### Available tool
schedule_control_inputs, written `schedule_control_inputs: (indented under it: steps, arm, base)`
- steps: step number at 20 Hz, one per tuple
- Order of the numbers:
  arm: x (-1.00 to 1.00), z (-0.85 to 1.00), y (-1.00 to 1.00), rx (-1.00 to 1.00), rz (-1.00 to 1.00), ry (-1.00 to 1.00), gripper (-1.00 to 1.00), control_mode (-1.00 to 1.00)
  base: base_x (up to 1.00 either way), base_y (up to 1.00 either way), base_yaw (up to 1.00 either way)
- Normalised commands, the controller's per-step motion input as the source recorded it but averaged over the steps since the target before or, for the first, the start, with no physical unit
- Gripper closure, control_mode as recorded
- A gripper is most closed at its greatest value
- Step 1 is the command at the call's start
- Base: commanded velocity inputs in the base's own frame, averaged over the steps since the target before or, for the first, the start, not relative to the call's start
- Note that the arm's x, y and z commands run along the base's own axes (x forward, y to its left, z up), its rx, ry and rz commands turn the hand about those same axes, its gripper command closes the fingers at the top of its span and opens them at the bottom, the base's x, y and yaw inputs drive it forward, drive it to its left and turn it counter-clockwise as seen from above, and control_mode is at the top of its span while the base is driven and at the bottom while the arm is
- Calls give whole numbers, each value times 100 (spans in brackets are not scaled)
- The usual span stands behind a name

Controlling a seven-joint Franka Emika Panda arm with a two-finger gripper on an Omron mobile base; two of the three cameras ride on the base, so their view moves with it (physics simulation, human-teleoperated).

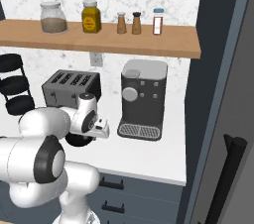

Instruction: Pick up the bowls on the counter and stack them on top of one another in the open cabinet. Place the smaller bowl on top of the larger bowl.

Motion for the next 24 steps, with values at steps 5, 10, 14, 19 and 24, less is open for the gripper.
schedule_control_inputs:
  steps: [5, 10, 14, 19, 24]
  arm:
    - [0, 8, 6, 0, 0, 0, 100, -100]
    - [-22, 75, 1, 3, 0, -12, 100, -100]
    - [-16, 100, 22, 1, 1, -11, 100, -100]
    - [0, 92, 67, 5, 0, -12, 100, -100]
    - [10, 71, 89, 8, 0, -8, 100, -100]
  base:
    - [0, 0, 0]
    - [0, 0, 0]
    - [0, 0, 0]
    - [0, 0, 0]
    - [0, 0, 0]
